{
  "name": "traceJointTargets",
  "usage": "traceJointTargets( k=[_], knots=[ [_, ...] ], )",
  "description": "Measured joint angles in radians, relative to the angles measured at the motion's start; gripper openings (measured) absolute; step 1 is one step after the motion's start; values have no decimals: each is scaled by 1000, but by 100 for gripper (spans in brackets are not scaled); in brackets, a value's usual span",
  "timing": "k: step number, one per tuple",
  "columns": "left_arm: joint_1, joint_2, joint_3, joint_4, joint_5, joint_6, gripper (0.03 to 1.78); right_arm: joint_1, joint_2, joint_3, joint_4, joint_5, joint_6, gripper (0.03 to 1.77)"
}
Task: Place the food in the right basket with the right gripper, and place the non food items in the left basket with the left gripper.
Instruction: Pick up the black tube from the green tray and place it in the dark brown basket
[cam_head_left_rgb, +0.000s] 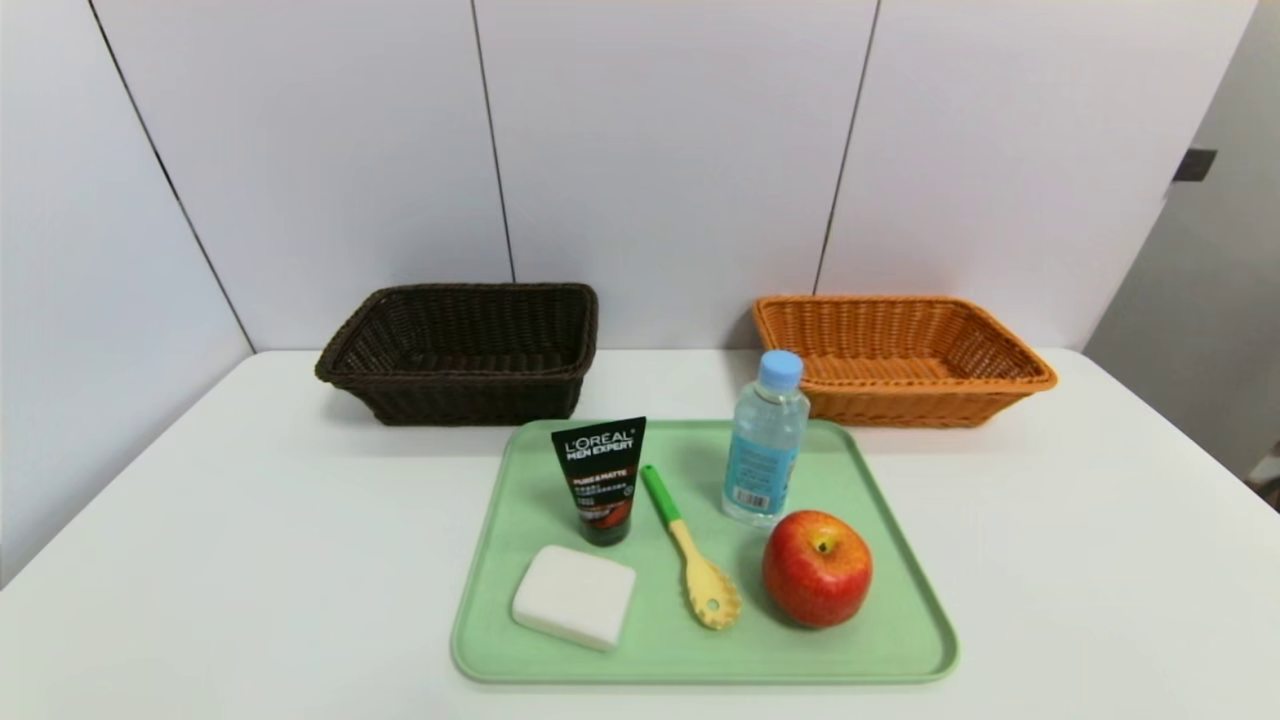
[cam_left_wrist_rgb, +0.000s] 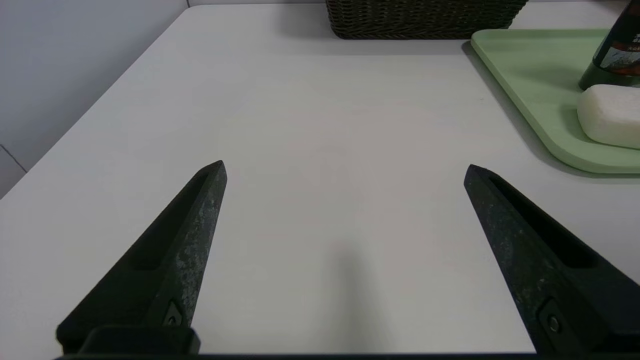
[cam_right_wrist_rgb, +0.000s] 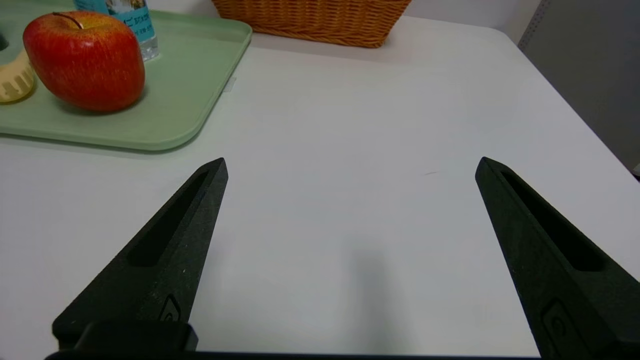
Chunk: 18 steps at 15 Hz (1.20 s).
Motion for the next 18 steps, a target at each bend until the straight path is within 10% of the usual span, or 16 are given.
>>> traceJointTargets(
  k=[8,18],
  knots=[
    [-2,142,-311,316,-129,-70,169,0,172,-231,95,-91,15,171],
    [1,925,-650,111,-121,-85,169,-13,735,-557,113,-162,11,171]
  ],
)
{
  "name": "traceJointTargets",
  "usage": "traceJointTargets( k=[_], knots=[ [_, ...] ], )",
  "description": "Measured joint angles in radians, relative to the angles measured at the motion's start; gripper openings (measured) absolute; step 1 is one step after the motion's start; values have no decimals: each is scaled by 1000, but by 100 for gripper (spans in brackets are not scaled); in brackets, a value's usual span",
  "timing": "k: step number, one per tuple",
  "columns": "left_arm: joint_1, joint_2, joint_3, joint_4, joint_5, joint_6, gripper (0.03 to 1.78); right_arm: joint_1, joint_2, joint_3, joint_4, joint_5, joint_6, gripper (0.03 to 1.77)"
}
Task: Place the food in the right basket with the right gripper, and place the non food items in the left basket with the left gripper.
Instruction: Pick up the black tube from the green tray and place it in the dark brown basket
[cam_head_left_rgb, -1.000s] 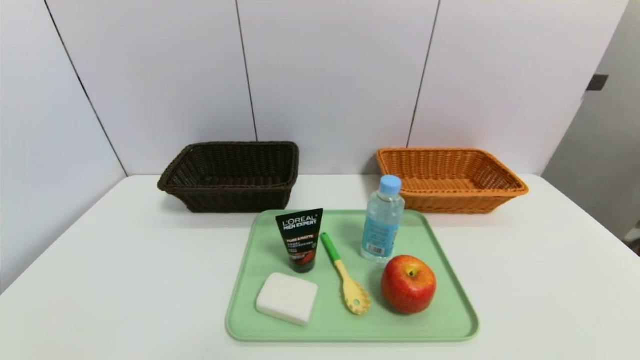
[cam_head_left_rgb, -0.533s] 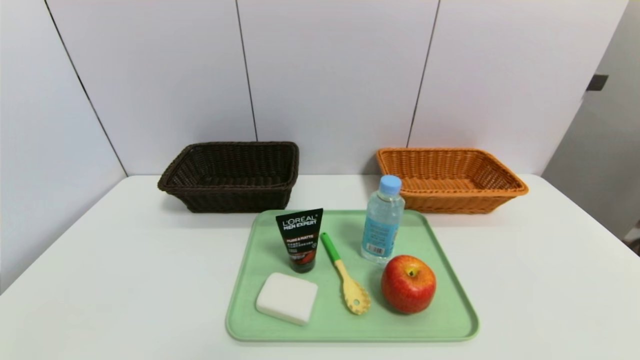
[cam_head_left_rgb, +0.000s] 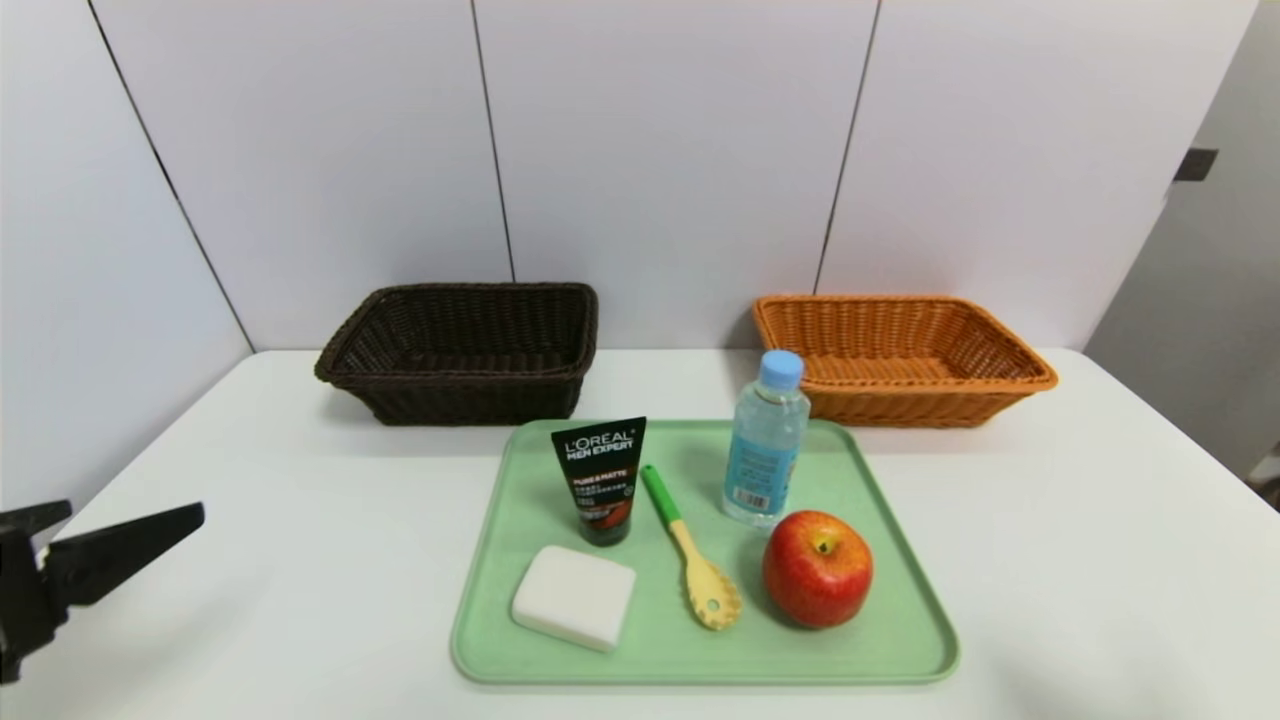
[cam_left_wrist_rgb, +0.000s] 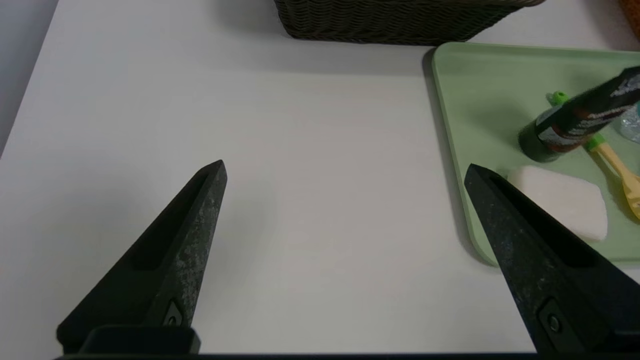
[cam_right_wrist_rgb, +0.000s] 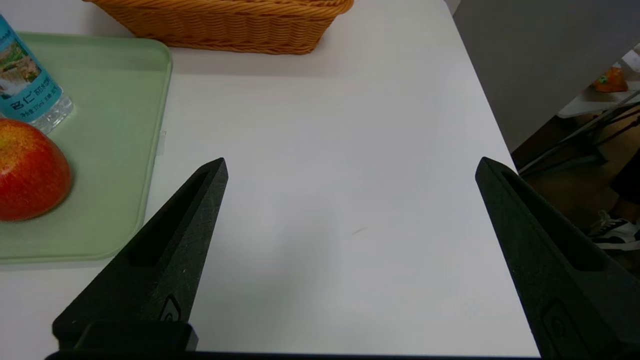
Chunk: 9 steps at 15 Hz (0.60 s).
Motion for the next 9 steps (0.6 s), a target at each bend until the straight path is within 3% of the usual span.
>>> traceJointTargets(
  k=[3,6,9],
  knots=[
    [-2,161,-101,-40,1,-18,169,2,170,-113,4,17,0,171],
    [-42,217,-125,-36,-5,-22,169,10,293,-187,-4,116,0,171],
    [-66,239,-129,-36,-96,-19,169,38,359,-207,-4,176,-13,171]
  ],
)
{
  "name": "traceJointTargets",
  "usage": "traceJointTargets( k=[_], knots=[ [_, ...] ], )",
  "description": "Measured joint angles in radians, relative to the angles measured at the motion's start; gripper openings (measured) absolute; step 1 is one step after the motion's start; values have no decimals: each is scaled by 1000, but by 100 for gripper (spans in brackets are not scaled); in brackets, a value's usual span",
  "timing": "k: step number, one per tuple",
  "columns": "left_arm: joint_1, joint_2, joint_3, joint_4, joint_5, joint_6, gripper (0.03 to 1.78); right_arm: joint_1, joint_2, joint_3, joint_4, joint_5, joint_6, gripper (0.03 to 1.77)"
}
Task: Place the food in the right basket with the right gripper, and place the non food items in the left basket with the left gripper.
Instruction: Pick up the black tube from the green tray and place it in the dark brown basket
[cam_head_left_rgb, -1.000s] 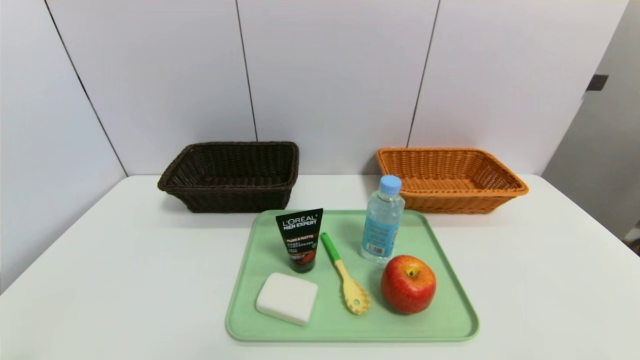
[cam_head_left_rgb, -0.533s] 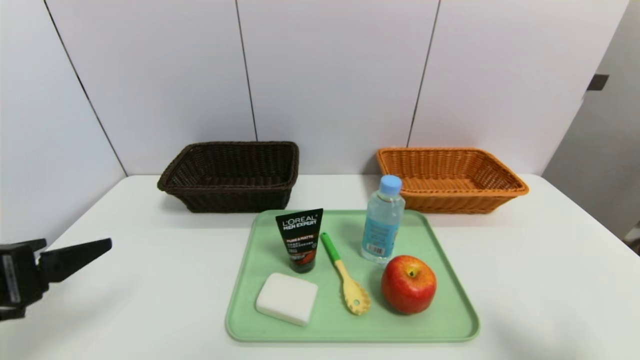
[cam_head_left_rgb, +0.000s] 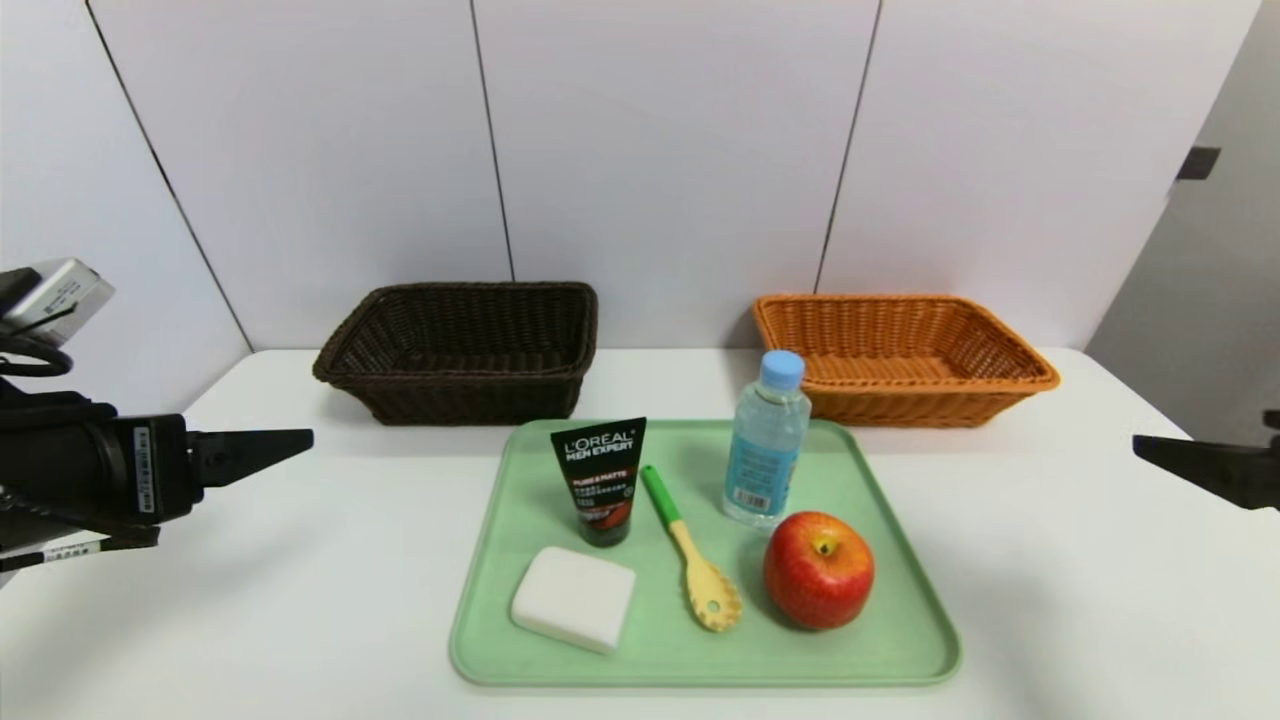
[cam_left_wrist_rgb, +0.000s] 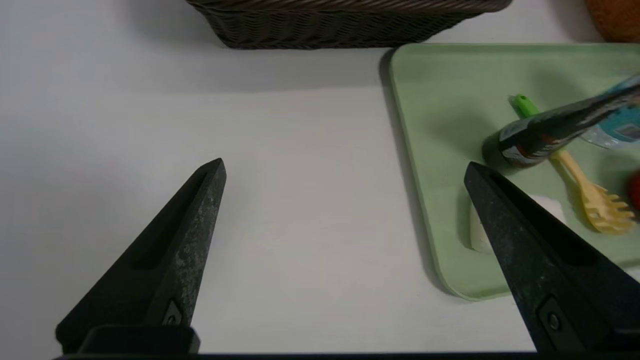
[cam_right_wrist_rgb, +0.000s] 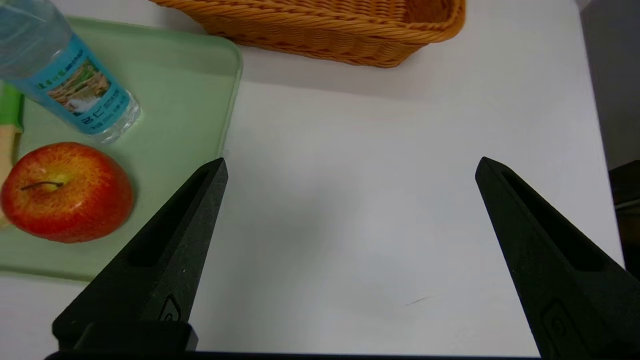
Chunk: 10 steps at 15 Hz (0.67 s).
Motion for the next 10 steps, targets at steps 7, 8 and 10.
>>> traceJointTargets(
  k=[7,8,10],
  knots=[
    [-97,40,-12,-5,-248,7,169,119,76,-46,8,137,5,171],
    [-136,51,-15,-10,-247,7,169,127,77,-55,9,167,6,171],
    [-206,77,-18,-36,-245,6,169,147,79,-63,1,195,8,171]
  ],
)
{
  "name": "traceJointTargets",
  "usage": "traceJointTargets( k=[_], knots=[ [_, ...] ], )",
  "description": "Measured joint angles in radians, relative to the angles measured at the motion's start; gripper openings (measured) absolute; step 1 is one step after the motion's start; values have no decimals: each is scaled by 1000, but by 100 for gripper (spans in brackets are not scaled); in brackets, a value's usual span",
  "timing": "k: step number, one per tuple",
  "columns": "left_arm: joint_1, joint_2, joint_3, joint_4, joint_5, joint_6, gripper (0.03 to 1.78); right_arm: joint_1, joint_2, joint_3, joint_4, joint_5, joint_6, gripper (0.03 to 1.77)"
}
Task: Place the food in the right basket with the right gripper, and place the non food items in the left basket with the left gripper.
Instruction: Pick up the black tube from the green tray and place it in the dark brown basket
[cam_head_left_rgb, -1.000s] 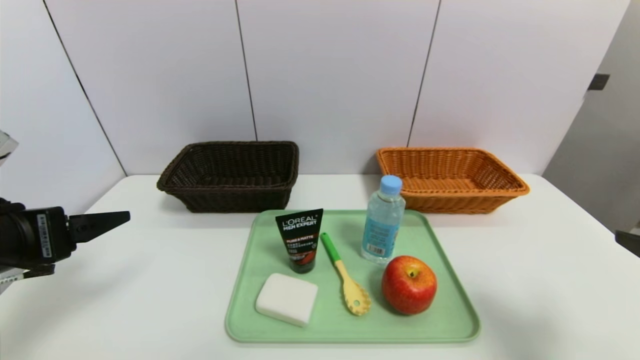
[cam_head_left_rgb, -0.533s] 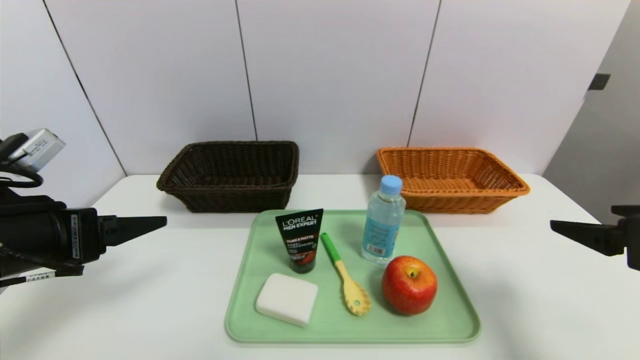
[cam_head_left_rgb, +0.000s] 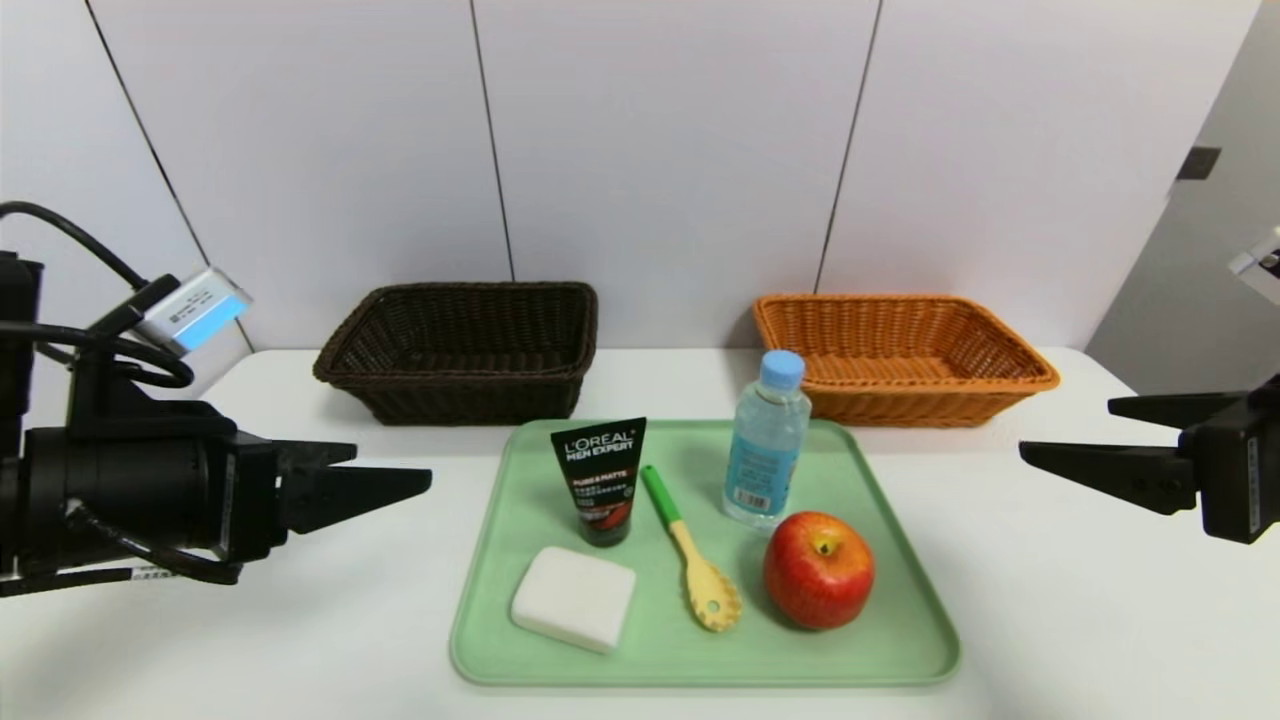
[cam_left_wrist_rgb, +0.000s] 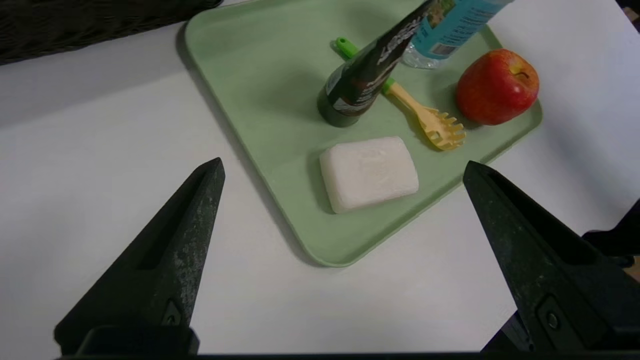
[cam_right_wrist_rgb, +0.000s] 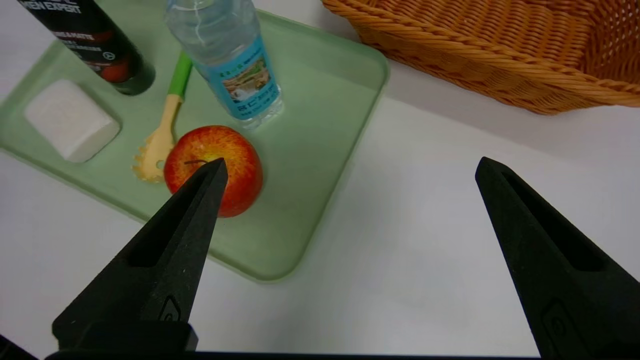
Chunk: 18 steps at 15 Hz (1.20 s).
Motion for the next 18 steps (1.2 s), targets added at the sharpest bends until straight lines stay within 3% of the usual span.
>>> traceJointTargets(
  k=[4,8,18],
  knots=[
    [-112,86,5,-131,-4,4,169,24,1,-8,-2,6,0,171],
    [-162,180,24,-207,-11,74,169,25,4,-6,-5,4,5,171],
    [-183,390,113,-434,-45,156,169,27,12,-8,-9,4,23,171]
  ],
)
